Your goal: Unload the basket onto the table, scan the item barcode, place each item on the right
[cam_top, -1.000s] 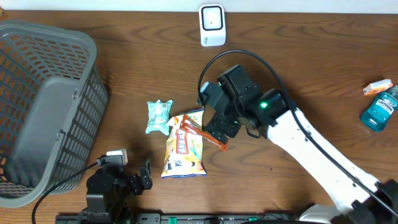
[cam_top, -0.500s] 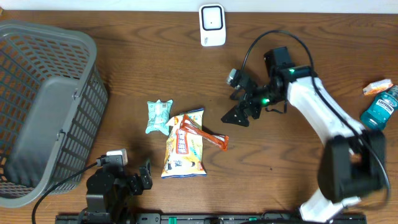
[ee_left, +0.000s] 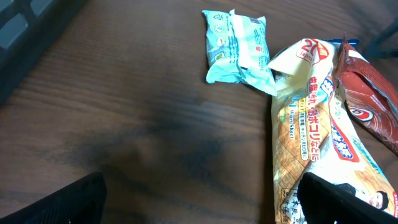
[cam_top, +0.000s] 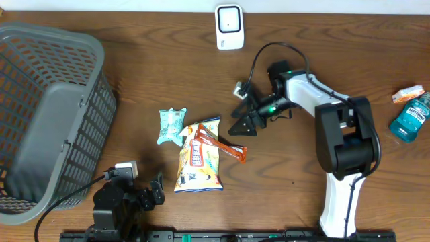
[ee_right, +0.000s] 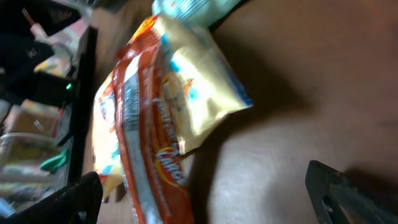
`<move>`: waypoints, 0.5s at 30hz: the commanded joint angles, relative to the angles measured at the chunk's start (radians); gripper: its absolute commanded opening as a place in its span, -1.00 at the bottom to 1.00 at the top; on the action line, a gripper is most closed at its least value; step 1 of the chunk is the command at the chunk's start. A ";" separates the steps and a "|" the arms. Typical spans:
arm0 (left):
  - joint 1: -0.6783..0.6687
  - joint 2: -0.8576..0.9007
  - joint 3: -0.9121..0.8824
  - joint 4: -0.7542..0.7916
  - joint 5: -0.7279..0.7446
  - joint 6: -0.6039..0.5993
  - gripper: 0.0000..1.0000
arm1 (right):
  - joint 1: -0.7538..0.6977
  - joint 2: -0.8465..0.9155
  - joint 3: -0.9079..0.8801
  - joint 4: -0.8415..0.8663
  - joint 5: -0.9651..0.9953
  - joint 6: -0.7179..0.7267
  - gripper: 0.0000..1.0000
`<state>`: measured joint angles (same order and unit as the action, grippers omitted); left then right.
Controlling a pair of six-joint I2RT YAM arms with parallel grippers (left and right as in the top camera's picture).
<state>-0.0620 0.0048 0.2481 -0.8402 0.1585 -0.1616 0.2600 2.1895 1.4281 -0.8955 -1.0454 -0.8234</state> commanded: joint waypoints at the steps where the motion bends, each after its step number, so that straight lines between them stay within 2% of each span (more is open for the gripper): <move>1: -0.004 0.000 -0.018 -0.045 0.006 -0.009 0.96 | 0.060 0.049 0.011 -0.071 0.027 -0.132 0.99; 7: -0.004 0.000 -0.018 -0.045 0.006 -0.009 0.96 | 0.091 0.105 0.011 -0.146 0.068 -0.164 0.91; 11: -0.004 0.000 -0.018 -0.045 0.006 -0.009 0.96 | 0.093 0.127 0.011 -0.257 0.032 -0.286 0.70; 14: -0.004 0.000 -0.018 -0.045 0.006 -0.009 0.96 | 0.095 0.137 0.010 -0.311 0.047 -0.365 0.30; 15: -0.004 0.000 -0.018 -0.045 0.006 -0.009 0.96 | 0.094 0.140 0.010 -0.307 0.045 -0.364 -0.14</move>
<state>-0.0620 0.0048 0.2481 -0.8402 0.1585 -0.1616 0.3511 2.2978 1.4406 -1.2003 -1.0328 -1.0813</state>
